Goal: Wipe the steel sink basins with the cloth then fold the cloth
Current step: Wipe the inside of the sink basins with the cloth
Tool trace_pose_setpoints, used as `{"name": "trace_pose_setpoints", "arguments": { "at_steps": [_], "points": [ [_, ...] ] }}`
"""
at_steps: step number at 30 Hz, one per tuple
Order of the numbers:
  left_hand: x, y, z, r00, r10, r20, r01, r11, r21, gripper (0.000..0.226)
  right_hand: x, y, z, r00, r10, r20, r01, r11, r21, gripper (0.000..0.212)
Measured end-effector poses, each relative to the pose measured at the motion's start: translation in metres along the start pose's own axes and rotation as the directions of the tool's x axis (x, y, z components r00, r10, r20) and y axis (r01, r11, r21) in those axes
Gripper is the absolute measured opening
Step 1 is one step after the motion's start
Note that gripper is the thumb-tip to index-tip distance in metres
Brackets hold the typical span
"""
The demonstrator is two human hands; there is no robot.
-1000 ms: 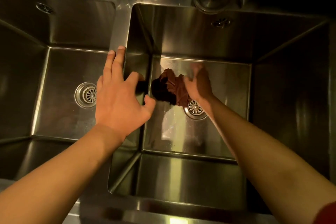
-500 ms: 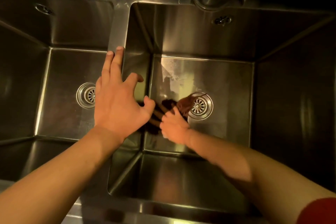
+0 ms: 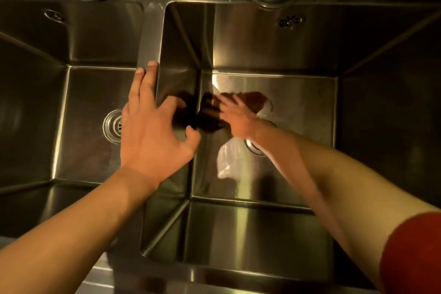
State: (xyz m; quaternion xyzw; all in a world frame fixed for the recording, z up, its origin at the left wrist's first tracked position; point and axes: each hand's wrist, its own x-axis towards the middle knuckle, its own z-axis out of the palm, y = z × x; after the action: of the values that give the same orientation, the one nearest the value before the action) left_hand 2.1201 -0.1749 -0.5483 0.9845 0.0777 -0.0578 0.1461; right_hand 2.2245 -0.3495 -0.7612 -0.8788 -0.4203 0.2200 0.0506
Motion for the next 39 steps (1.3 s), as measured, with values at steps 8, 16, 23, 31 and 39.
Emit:
{"name": "trace_pose_setpoints", "arguments": {
  "at_steps": [8, 16, 23, 31, 39],
  "points": [
    [0.0, -0.001, 0.001, 1.0, -0.001, -0.007, 0.002, 1.0, 0.018, 0.039, -0.054, 0.114, 0.022, 0.917, 0.363, -0.165, -0.359, 0.932, 0.054, 0.072],
    [0.0, 0.002, -0.003, 1.0, -0.006, 0.003, 0.006, 1.0, 0.004, 0.043, -0.193, 0.072, 0.095, 0.908, 0.416, -0.041, -0.417, 0.909, -0.015, 0.088],
    [-0.001, 0.002, -0.002, 1.0, -0.014, 0.012, 0.014, 1.0, 0.004, 0.041, -0.193, 0.006, 0.122, 0.963, -0.258, 0.083, 0.259, 0.966, -0.012, 0.087],
    [-0.001, 0.001, -0.001, 1.0, -0.023, 0.012, 0.023, 1.0, 0.018, 0.04, -0.089, -0.062, 0.11, 0.866, -0.493, 0.081, 0.499, 0.861, -0.1, 0.078],
    [-0.001, 0.0, 0.001, 1.0, -0.013, -0.002, 0.013, 1.0, 0.014, 0.038, -0.017, 0.015, 0.052, 0.999, -0.011, 0.032, 0.018, 0.974, -0.226, 0.068]
  ]
}}
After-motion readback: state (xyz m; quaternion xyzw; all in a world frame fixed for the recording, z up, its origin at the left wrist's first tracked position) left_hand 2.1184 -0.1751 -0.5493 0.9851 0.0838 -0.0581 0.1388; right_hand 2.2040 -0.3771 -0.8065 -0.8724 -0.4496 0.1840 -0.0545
